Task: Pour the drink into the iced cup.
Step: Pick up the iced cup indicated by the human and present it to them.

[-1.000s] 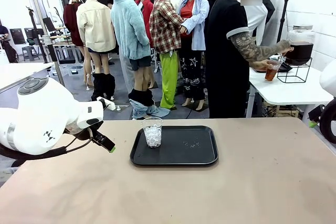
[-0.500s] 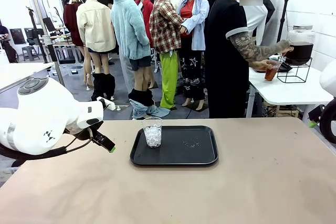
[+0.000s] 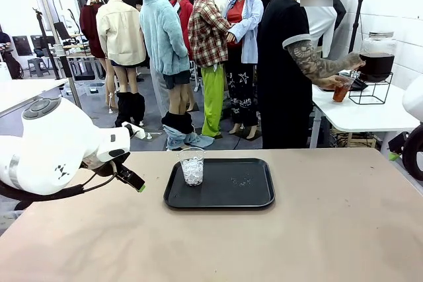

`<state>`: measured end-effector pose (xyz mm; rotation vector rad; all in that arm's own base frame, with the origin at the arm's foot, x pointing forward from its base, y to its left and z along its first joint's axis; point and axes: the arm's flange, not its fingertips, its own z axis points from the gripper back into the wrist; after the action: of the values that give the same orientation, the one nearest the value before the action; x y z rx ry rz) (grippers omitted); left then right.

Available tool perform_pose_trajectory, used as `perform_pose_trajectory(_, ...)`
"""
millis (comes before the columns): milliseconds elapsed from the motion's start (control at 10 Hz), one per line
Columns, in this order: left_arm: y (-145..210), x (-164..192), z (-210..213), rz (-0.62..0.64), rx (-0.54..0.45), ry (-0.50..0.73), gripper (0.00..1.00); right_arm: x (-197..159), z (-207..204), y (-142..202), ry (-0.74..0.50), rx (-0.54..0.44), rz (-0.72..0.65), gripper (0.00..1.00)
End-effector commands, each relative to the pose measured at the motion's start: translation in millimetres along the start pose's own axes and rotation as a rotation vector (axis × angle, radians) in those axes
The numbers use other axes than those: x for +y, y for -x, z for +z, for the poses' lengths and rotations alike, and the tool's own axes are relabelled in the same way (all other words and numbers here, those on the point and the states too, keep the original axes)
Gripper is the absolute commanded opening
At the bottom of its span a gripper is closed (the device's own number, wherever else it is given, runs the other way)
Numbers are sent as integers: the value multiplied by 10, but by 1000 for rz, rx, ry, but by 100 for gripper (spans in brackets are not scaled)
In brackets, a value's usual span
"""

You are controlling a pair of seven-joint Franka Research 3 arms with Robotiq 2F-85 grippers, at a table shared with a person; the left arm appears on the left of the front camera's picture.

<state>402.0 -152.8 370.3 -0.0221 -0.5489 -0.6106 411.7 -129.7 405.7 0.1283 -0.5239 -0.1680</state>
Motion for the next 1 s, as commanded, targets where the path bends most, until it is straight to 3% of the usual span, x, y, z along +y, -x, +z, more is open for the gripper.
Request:
perform_pose_trajectory(0,4,19,9,4,-2,0,100,42,5,31,16,-11,-15,100)
perform_pose_trajectory(900,4,19,9,4,-2,0,100,42,5,31,16,-11,-15,100)
